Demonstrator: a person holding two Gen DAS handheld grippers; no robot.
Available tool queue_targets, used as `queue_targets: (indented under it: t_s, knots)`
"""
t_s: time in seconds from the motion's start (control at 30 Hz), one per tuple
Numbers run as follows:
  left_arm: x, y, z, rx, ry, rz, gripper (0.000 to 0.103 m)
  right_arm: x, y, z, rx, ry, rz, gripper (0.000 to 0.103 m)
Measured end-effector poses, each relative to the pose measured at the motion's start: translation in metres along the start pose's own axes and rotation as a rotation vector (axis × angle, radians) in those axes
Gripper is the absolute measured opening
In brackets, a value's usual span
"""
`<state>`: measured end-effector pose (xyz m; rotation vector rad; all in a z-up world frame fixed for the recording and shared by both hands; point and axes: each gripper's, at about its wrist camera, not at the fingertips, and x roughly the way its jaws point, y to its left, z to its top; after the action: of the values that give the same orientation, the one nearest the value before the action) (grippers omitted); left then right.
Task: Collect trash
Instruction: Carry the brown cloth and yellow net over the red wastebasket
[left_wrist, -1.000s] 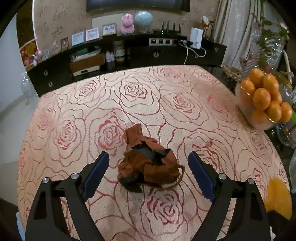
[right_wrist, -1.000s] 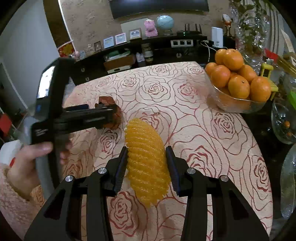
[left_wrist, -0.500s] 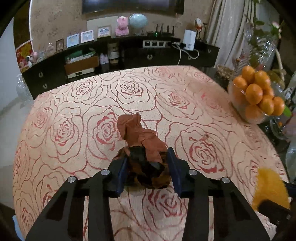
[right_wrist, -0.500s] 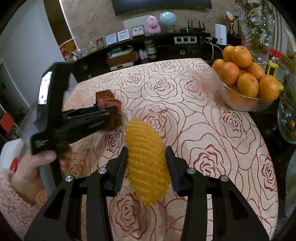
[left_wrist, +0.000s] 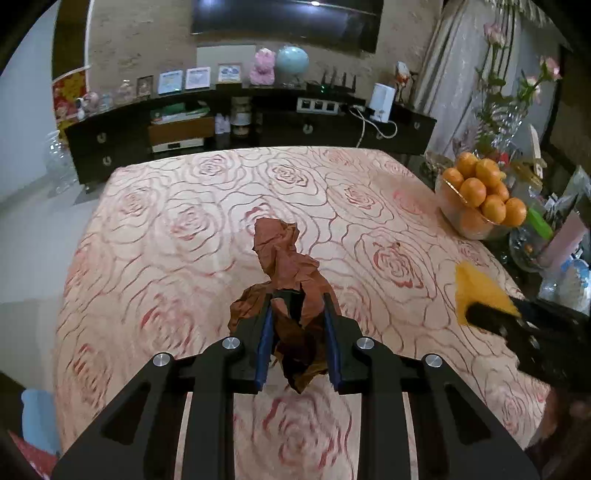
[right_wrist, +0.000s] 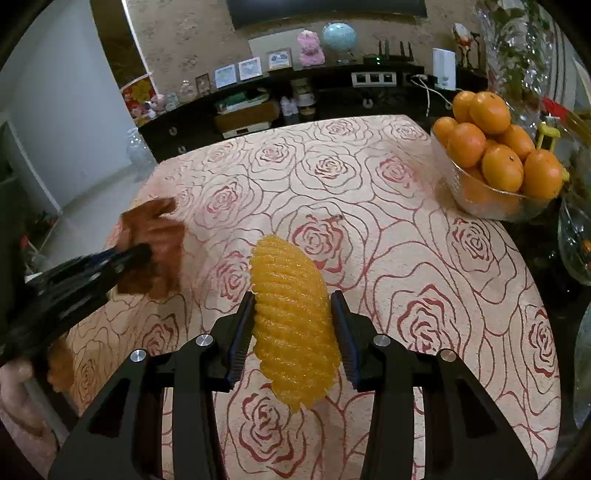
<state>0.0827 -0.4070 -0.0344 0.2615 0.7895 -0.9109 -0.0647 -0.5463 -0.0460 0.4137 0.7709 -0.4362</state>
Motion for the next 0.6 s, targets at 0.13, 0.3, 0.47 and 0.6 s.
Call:
queue_targets:
  t_s: [0.13, 0.3, 0.47, 0.6]
  knots:
    - [-0.032, 0.005, -0.011, 0.001, -0.041, 0.028, 0.023, -0.001, 0.008, 0.000, -0.013, -0.010, 0.009, 0.041]
    - [-0.078, 0.008, -0.023, 0.023, -0.115, 0.088, 0.023, -0.006, 0.025, 0.000, -0.041, -0.029, 0.023, 0.041]
    - [-0.120, 0.014, -0.038, 0.028, -0.176, 0.157, 0.023, -0.015, 0.048, -0.003, -0.083, -0.057, 0.044, 0.041]
    - [-0.148, 0.021, -0.050, 0.032, -0.218, 0.213, 0.023, -0.026, 0.072, -0.007, -0.137, -0.094, 0.067, 0.041]
